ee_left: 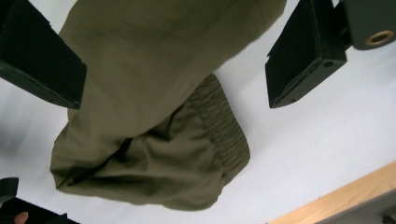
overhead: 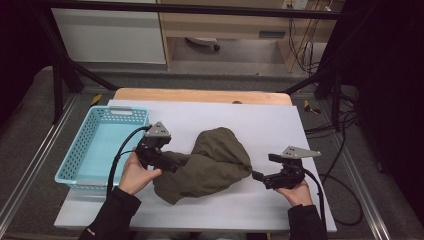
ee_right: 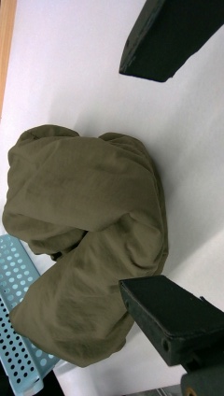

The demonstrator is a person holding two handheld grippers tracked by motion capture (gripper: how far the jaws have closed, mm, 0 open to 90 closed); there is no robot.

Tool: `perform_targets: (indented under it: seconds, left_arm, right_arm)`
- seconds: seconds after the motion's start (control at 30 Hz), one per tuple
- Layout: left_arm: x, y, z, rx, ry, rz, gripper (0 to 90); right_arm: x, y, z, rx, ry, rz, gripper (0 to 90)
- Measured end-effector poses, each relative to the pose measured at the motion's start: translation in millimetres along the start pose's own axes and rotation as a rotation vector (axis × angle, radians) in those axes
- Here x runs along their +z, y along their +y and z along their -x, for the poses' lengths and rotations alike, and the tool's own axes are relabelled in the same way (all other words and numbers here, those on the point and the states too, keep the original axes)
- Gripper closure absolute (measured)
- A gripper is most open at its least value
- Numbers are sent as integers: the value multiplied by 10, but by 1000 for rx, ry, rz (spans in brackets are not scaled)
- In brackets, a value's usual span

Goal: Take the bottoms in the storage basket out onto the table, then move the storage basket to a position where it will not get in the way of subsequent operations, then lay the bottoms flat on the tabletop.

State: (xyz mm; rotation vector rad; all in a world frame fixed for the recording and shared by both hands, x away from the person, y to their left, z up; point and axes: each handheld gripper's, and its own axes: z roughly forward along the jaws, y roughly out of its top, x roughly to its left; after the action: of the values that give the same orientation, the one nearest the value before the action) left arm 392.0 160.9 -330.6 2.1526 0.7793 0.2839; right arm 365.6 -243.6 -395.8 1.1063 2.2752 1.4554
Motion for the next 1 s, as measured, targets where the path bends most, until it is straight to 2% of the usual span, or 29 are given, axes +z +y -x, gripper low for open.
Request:
perform_targets:
  seconds: [0.27, 0.57, 0.63, 0.73, 0.77, 0.83, 0.9, 0.93, 1.0]
  left_arm:
    - [9, -158, -21, -12, 1, -24, 56]
    - [82, -335, -10, -13, -23, -78, 81]
    - [90, -353, -2, -17, -28, -76, 94]
    - [112, -396, 4, -12, -32, -90, 171]
    - [131, -422, 6, -16, -52, -98, 209]
    - [136, -434, 11, -12, -62, -99, 237]
    - [154, -451, 28, -11, -72, -108, 311]
    - [163, -455, 38, -4, -74, -113, 365]
    - [176, -459, 64, 11, -65, -122, 401]
  right_arm:
    - [43, 1, -32, -5, 7, -12, 13]
    - [81, 3, -62, -4, 12, -18, 17]
    - [87, 3, -67, -2, 14, -20, 17]
    - [110, 7, -85, -5, 18, -29, 19]
    - [122, 12, -100, -9, 21, -30, 22]
    - [125, 15, -110, -7, 22, -31, 23]
    - [133, 21, -122, -13, 25, -31, 24]
    - [145, 26, -136, -14, 24, -32, 28]
    - [155, 29, -148, -14, 24, -33, 29]
